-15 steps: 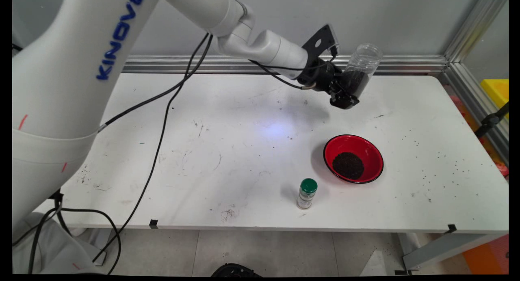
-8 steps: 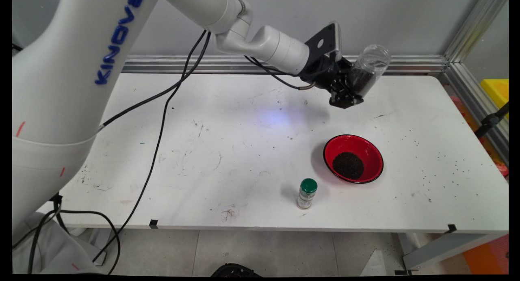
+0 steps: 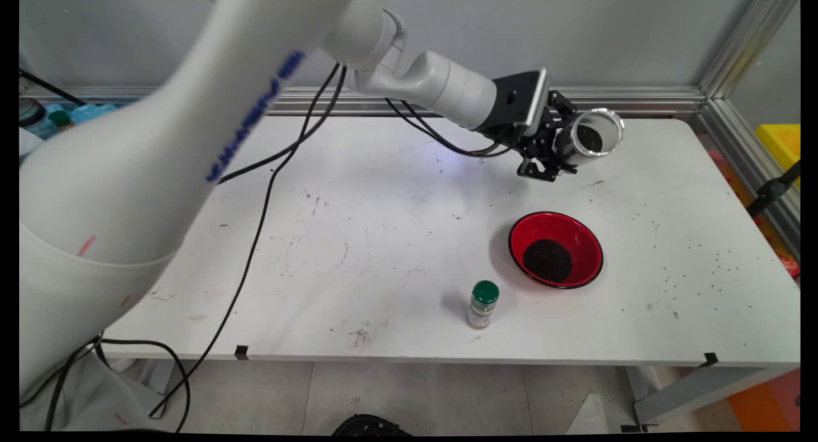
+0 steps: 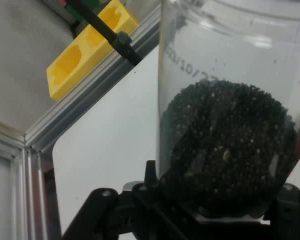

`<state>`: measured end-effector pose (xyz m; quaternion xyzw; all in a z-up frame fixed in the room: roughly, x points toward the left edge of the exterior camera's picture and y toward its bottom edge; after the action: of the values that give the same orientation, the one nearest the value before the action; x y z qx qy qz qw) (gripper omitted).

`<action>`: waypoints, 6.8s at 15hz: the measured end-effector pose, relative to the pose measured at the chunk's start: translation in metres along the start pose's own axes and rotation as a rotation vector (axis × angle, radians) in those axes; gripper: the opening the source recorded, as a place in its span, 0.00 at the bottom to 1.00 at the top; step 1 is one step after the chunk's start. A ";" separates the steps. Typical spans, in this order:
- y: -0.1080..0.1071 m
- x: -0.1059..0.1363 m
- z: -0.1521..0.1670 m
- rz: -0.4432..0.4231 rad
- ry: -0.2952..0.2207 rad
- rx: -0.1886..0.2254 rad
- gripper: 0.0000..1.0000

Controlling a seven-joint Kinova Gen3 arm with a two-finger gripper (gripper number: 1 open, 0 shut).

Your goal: Pour the black seasoning powder in the red bowl

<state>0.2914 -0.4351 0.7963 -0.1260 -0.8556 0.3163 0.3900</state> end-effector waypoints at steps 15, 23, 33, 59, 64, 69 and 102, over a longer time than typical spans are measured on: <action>0.002 -0.007 0.010 0.450 -0.157 0.050 0.00; 0.007 0.004 0.025 0.546 -0.138 0.069 0.00; 0.016 0.019 0.040 0.724 -0.155 0.094 0.00; 0.050 0.016 0.038 1.136 -0.208 0.123 0.00; 0.054 0.018 0.040 1.172 -0.217 0.154 0.00; 0.055 0.019 0.043 1.212 -0.234 0.187 0.00; 0.048 0.004 0.042 1.022 -0.215 0.189 0.00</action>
<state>0.2555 -0.4146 0.7471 -0.4578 -0.6880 0.5530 0.1059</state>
